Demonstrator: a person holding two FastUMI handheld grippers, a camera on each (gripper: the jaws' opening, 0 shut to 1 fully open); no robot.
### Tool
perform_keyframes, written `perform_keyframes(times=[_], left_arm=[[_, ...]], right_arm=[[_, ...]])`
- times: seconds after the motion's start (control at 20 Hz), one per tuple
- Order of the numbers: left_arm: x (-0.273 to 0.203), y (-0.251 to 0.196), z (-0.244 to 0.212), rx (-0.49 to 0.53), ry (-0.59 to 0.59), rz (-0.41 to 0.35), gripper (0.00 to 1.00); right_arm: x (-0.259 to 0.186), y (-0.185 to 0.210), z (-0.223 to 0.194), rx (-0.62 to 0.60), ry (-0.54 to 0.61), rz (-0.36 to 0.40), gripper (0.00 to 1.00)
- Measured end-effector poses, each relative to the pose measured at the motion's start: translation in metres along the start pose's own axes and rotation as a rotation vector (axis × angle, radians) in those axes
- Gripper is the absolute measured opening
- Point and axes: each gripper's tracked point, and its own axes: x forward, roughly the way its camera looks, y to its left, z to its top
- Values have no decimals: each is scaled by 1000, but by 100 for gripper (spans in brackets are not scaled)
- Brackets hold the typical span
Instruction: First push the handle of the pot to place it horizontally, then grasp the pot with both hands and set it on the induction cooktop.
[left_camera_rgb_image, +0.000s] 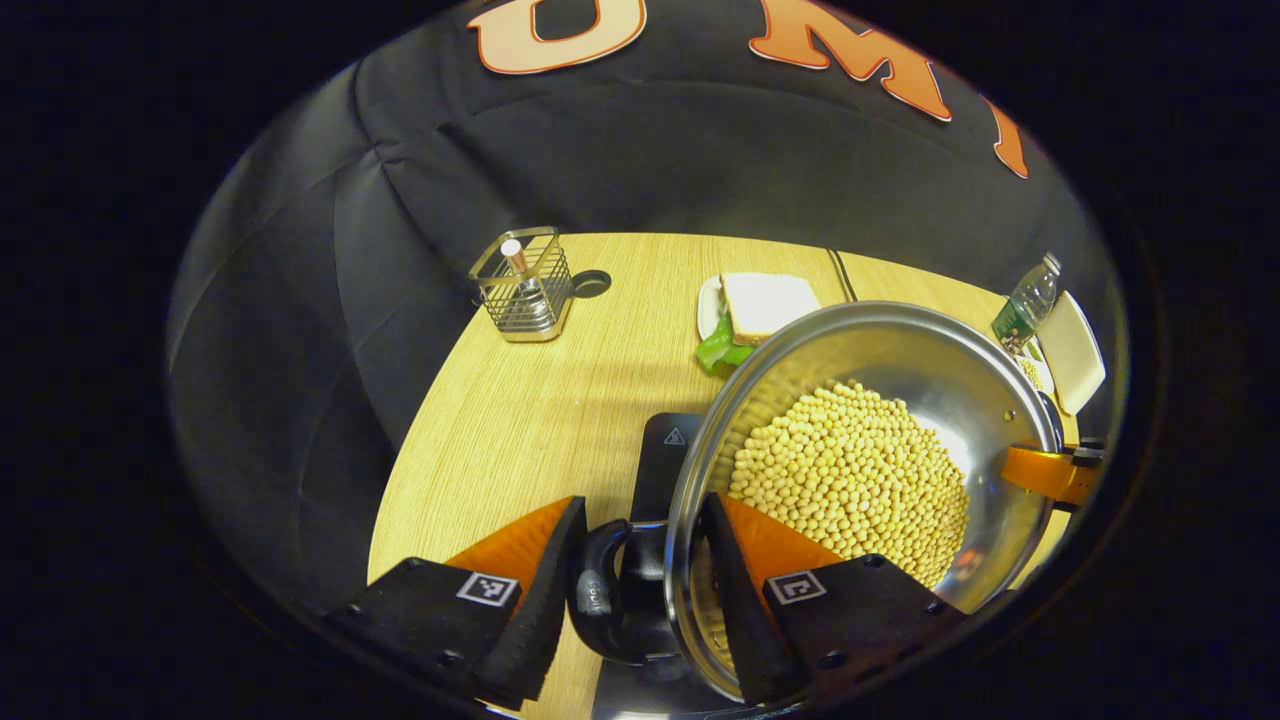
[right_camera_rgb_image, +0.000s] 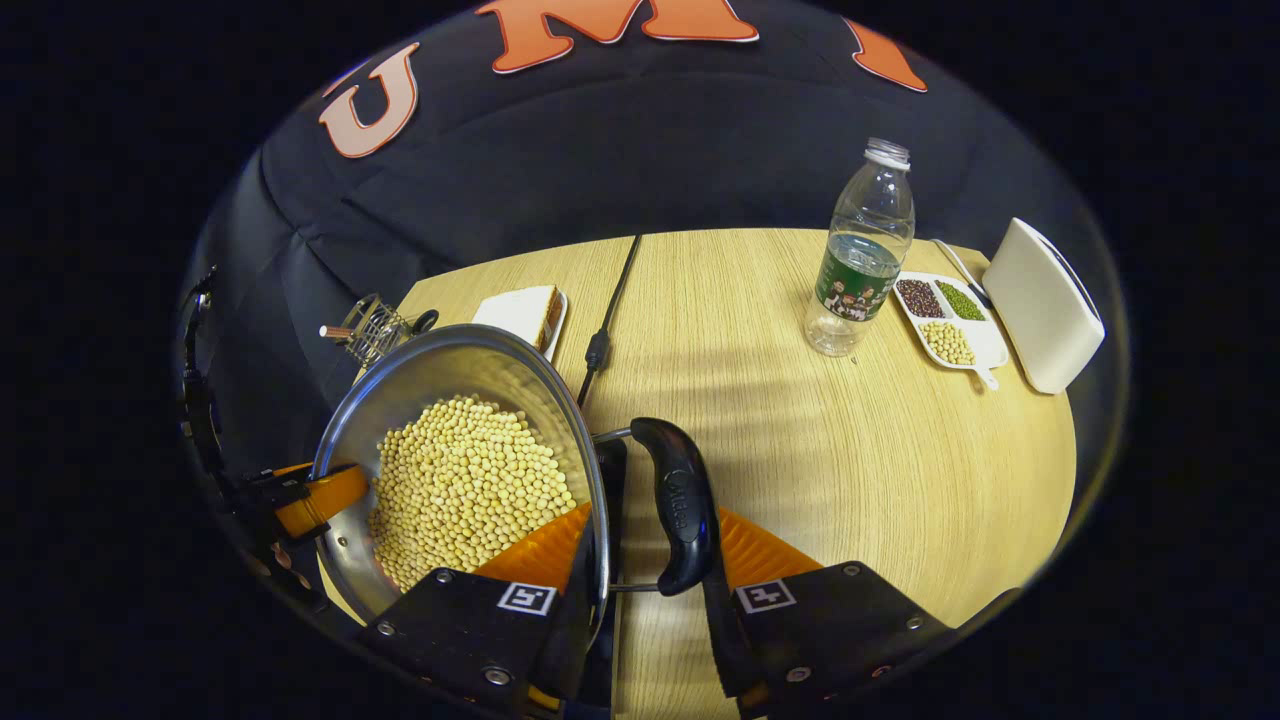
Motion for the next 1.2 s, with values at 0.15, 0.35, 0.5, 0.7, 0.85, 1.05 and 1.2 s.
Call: perform_keyframes(times=[0.15, 0.35, 0.5, 0.7, 0.85, 1.05, 1.2], left_arm=[[-13, 0, 20, 16, -65, 55, 82], [-51, -19, 50, 36, -179, 84, 80], [-86, -38, 71, 31, -285, 102, 91], [-142, -74, 100, 19, -430, 92, 92], [-190, -100, 127, -20, -539, 57, 96], [-262, -133, 168, -67, -701, -4, 96], [-311, -160, 191, -70, -811, -56, 96]], right_arm=[[-11, 2, 3, -55, -56, 7, 61], [-40, -5, 28, -121, -205, 23, 77], [-84, -33, 53, -141, -330, 8, 85], [-143, -84, 79, -136, -483, -33, 90], [-194, -121, 102, -111, -605, -63, 92], [-265, -156, 127, -50, -764, -69, 93], [-308, -173, 138, -31, -855, -77, 93]])
